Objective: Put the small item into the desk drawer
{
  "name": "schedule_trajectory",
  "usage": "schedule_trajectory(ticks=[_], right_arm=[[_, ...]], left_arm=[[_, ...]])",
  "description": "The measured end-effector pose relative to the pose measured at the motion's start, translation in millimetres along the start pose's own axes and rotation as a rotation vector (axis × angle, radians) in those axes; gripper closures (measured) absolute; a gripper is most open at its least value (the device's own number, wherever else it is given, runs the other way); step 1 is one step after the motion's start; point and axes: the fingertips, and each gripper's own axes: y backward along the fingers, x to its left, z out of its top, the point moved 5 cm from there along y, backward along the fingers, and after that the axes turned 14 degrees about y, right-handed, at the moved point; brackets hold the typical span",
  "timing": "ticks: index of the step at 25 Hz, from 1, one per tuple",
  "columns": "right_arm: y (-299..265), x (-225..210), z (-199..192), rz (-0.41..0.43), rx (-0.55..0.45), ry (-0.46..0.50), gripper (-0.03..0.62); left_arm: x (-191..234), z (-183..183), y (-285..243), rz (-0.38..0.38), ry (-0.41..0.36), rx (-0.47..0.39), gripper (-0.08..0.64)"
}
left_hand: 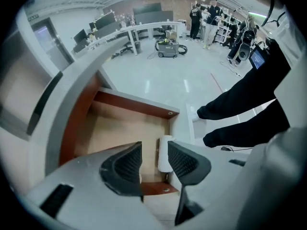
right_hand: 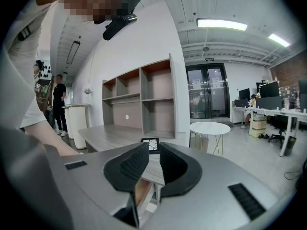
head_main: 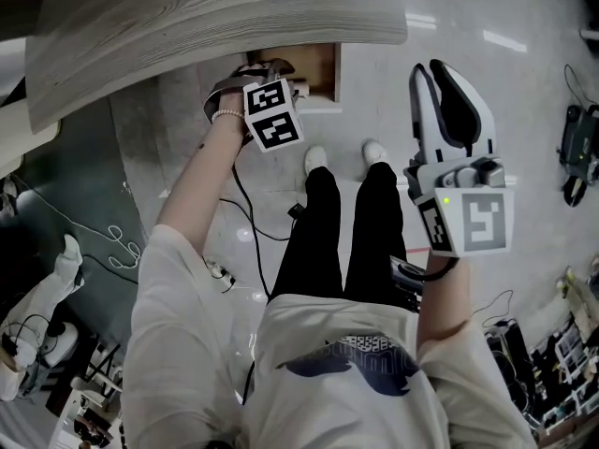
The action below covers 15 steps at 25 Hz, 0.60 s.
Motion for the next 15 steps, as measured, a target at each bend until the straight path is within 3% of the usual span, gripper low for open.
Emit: schedule_trajectory(ticks=[5,15], right_arm=[[-0.3,8.1,21.0,0.019,-0.031,0.013,0.526],[-0.7,18.1,92.8,0.076,-0.128,0.011,0.526]], left_arm=[[7.5,9.7,51.1,0.087,0.092,-0.155,0.397],[25.3,12.9,192.1,0.252,0.486,-0.527,0.397]])
